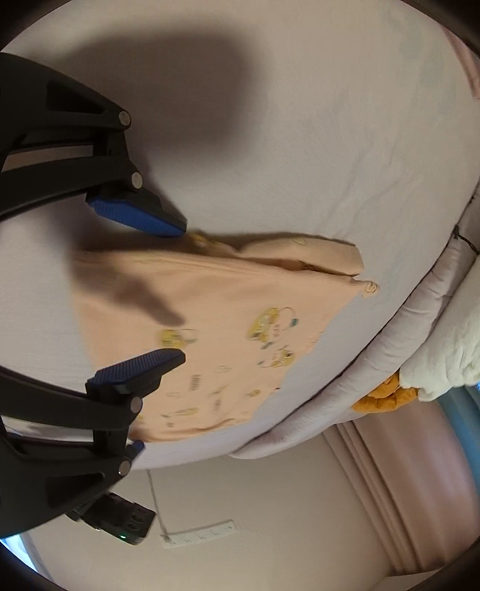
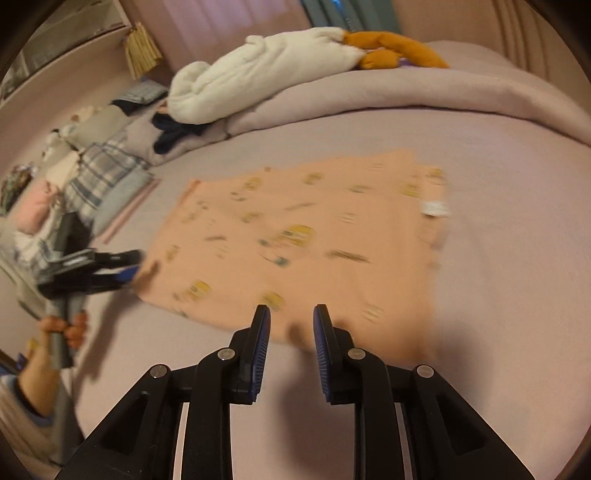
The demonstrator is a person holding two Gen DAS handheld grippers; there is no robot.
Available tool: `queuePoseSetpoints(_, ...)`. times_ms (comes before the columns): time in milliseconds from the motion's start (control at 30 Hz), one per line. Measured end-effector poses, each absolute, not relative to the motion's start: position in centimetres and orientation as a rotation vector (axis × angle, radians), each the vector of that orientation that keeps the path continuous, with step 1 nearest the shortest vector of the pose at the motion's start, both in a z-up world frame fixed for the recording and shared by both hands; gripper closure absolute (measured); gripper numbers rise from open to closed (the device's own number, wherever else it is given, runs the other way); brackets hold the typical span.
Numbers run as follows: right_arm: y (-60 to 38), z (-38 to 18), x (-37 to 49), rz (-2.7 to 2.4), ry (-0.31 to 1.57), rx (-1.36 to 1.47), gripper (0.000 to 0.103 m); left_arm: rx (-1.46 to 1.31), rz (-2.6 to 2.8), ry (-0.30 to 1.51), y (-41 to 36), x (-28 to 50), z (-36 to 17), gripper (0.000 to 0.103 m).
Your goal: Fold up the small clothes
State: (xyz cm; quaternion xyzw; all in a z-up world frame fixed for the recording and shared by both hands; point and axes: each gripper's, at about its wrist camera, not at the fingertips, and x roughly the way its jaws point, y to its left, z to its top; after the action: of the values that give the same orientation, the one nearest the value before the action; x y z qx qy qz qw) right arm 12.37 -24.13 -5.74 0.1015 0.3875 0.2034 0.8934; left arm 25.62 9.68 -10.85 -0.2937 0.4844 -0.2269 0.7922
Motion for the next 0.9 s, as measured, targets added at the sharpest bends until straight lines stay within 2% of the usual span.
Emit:
queuePoseSetpoints(300, -20.3, -5.8, 20.8, 0.443, 0.826, 0.307, 0.081, -0.721, -0.501, 1.037, 8.9, 30.7, -10.9, 0.043)
queuePoseSetpoints(367, -20.1, -5.8, 22.3, 0.425, 0.842, 0.314, 0.081, -0.692, -0.483, 1.034, 8.6, 31.0, -10.8, 0.052)
queuePoseSetpoints(400, -19.5, -6.0, 23.6, 0.396, 0.850, 0.301, 0.081, -0.666, -0.467, 1.039, 8.5, 30.9, -10.8, 0.063)
queuePoseSetpoints(433, -19.3, -6.1, 24.1, 0.375, 0.859, 0.287, 0.081, -0.639, -0.452, 1.047, 8.4, 31.0, -10.8, 0.068)
queuePoseSetpoints(500, -18.8, -6.4, 25.5, 0.351, 0.875, 0.261, 0.081, -0.633, -0.453, 1.047, 8.6, 30.9, -11.0, 0.069)
queuePoseSetpoints(600, -17.9, -7.1, 26.8, 0.322, 0.912, 0.215, 0.081, -0.633, -0.450, 1.059, 9.1, 30.9, -11.3, 0.076)
queuePoseSetpoints(667, -17.1, -7.4, 26.8, 0.303, 0.931, 0.157, 0.086, -0.635, -0.448, 1.063, 9.2, 31.0, -11.4, 0.078)
queuePoseSetpoints(900, -16.2, -5.4, 21.1, 0.391, 0.912, 0.100, 0.086, -0.595, -0.424, 1.067, 8.7, 30.7, -11.1, 0.078)
